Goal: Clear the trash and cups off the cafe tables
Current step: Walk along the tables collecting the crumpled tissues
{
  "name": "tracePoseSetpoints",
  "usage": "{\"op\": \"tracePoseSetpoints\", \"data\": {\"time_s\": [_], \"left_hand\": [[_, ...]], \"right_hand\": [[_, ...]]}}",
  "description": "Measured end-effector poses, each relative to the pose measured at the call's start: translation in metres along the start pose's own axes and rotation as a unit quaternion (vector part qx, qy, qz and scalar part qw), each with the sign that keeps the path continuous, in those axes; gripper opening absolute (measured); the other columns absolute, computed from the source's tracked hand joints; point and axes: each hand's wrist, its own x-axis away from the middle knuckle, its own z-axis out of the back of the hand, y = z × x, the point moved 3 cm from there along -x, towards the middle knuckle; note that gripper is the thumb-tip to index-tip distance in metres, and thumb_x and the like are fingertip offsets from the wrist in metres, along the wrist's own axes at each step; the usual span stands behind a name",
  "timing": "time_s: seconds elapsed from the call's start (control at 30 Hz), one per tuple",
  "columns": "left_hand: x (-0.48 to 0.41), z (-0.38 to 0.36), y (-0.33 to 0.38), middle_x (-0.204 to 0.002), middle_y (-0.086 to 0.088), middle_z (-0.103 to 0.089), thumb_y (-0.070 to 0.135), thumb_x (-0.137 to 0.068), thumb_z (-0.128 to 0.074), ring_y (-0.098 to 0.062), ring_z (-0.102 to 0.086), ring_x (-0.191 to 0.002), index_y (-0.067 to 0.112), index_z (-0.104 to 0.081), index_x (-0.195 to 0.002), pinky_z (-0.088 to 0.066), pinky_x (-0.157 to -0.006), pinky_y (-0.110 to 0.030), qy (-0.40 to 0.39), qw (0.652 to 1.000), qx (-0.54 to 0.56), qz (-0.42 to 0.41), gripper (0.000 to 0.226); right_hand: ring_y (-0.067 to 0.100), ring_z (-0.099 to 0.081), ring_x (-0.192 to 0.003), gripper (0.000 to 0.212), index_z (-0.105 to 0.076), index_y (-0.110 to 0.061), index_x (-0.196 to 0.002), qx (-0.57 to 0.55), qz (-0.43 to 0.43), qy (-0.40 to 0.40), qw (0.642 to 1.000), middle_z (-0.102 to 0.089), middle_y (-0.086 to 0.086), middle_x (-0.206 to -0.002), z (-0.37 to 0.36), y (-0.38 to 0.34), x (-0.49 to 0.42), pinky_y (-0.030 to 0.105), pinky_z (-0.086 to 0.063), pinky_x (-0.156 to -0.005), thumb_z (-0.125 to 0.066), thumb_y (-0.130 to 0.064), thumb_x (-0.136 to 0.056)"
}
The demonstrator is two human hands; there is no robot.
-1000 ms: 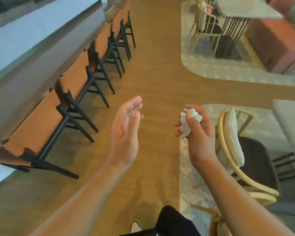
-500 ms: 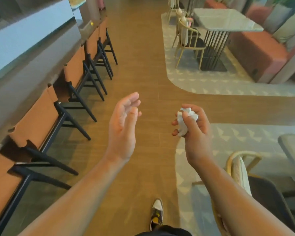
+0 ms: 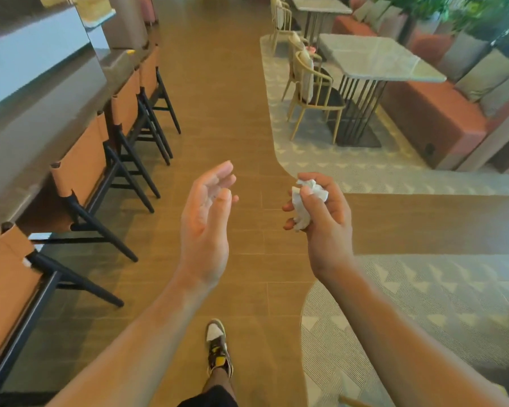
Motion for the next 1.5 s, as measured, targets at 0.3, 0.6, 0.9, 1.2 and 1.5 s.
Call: {"op": "tracePoseSetpoints", "data": {"time_s": [0.3,0.6,0.9,1.2,1.5], "left_hand": [[-0.211,0.038,-0.078,-0.145,0.016,-0.058,0.048,-0.102,-0.045,-0.013,-0.057,-0.137,0.022,-0.054,-0.145,-0.053,-0.109,-0.04,-0.033,0.999,0.008,0.0,0.051],[-0.371,0.062,-0.138,-0.147,0.015,-0.058,0.048,-0.103,-0.046,-0.016,-0.056,-0.139,0.022,-0.054,-0.146,-0.051,-0.11,-0.052,-0.049,0.998,0.027,-0.003,0.05],[-0.533,0.047,-0.228,-0.147,0.013,-0.059,0.048,-0.102,-0.047,-0.018,-0.056,-0.139,0.022,-0.055,-0.144,-0.051,-0.11,-0.05,-0.053,0.998,0.03,-0.001,0.05],[-0.733,0.006,-0.306,-0.148,0.014,-0.058,0.05,-0.102,-0.047,-0.015,-0.055,-0.14,0.027,-0.056,-0.143,-0.051,-0.109,-0.045,-0.051,0.998,0.032,-0.004,0.048],[-0.914,-0.019,-0.394,-0.147,0.014,-0.058,0.05,-0.102,-0.047,-0.015,-0.056,-0.139,0.029,-0.056,-0.141,-0.051,-0.107,-0.042,-0.046,0.997,0.057,0.005,0.045]], "right_hand": [[0.019,-0.067,-0.086,0.02,-0.07,-0.024,-0.113,0.008,0.025,0.035,0.999,-0.064,0.003,-0.101,-0.094,0.036,-0.199,0.031,-0.056,-0.06,-0.061,-0.029,-0.096],[0.023,-0.066,-0.088,0.017,-0.073,-0.029,-0.109,0.008,0.019,0.047,0.999,-0.062,0.011,-0.108,-0.152,0.067,-0.344,0.032,-0.056,-0.061,-0.063,-0.031,-0.095],[0.023,-0.066,-0.087,0.02,-0.07,-0.023,-0.113,0.004,0.017,0.047,0.999,-0.062,0.009,-0.106,-0.175,0.121,-0.519,0.032,-0.056,-0.06,-0.063,-0.028,-0.095],[0.024,-0.066,-0.087,0.023,-0.069,-0.02,-0.116,0.012,0.034,0.049,0.998,-0.064,0.006,-0.104,-0.186,0.143,-0.746,0.033,-0.056,-0.061,-0.063,-0.028,-0.095],[0.02,-0.067,-0.085,0.027,-0.068,-0.015,-0.118,0.01,0.022,0.058,0.998,-0.062,0.013,-0.107,-0.204,0.181,-0.937,0.033,-0.055,-0.059,-0.063,-0.028,-0.095]]}}
